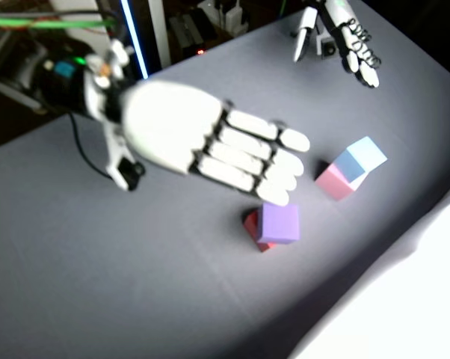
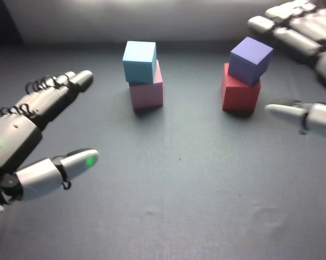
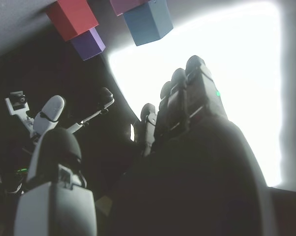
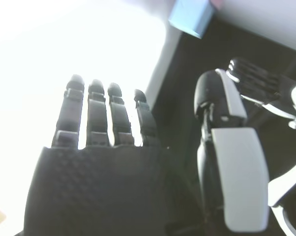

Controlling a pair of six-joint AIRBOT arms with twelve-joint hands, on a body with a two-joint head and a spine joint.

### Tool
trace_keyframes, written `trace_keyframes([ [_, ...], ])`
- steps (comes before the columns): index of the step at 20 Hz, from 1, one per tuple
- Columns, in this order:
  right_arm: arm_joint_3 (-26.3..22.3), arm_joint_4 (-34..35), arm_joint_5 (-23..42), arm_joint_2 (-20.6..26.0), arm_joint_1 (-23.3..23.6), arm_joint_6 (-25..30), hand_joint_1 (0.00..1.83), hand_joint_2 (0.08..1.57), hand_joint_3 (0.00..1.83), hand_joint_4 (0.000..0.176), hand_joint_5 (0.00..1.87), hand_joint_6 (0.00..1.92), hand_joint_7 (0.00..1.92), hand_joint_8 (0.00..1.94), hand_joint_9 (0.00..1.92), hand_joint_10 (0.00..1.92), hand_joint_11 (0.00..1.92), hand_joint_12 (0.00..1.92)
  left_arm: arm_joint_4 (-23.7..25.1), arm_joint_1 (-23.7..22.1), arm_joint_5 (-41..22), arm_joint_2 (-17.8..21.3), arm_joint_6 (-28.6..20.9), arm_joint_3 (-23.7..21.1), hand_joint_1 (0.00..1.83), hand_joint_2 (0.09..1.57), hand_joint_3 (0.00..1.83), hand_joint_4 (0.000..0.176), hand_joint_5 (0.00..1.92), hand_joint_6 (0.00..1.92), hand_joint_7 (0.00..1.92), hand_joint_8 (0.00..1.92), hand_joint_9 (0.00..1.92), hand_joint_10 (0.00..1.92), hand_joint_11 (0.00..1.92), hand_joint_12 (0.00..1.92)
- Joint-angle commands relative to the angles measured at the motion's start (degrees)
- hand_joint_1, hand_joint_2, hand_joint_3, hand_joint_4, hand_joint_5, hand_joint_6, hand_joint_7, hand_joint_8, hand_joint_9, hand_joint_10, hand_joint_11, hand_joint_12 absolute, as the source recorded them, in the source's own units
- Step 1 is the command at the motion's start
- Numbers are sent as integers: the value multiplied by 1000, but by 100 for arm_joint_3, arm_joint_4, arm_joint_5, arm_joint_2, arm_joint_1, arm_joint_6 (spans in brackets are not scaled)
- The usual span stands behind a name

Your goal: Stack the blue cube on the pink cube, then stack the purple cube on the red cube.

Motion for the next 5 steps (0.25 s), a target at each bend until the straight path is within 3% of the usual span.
trace_keyframes([
  [1, -73, -48, 1283, 103, -95, -5, 413, 1231, 4, 154, 0, 0, 0, 0, 0, 0, 0, 0, 45, -11, -875, 61, -9, -41, 533, 1234, 1, 176, 0, 0, 0, 0, 0, 0, 0, 0],
  [2, -211, -47, 1601, 200, -335, -2, 403, 1236, 6, 154, 0, 0, 0, 0, 0, 0, 0, 0, 32, 11, -939, 86, 7, -68, 503, 1232, 0, 176, 0, 0, 0, 0, 0, 0, 0, 0],
  [3, -323, -45, 1882, 281, -568, 35, 390, 1237, 6, 150, 0, 0, 0, 0, 0, 0, 0, 0, 21, 30, -1006, 111, 21, -97, 498, 1241, 4, 162, 0, 0, 0, 0, 0, 0, 0, 0],
  [4, -412, -42, 2143, 347, -749, 101, 373, 1241, 7, 140, 0, 0, 0, 0, 0, 0, 0, 0, 18, 45, -1077, 141, 38, -126, 499, 1247, 7, 161, 0, 0, 0, 0, 0, 0, 0, 0],
  [5, -481, -22, 2400, 403, -939, 194, 368, 1250, 11, 103, 0, 0, 0, 0, 0, 0, 0, 0, 16, 59, -1195, 204, 76, -178, 490, 1257, 8, 154, 0, 0, 0, 0, 0, 0, 0, 0],
])
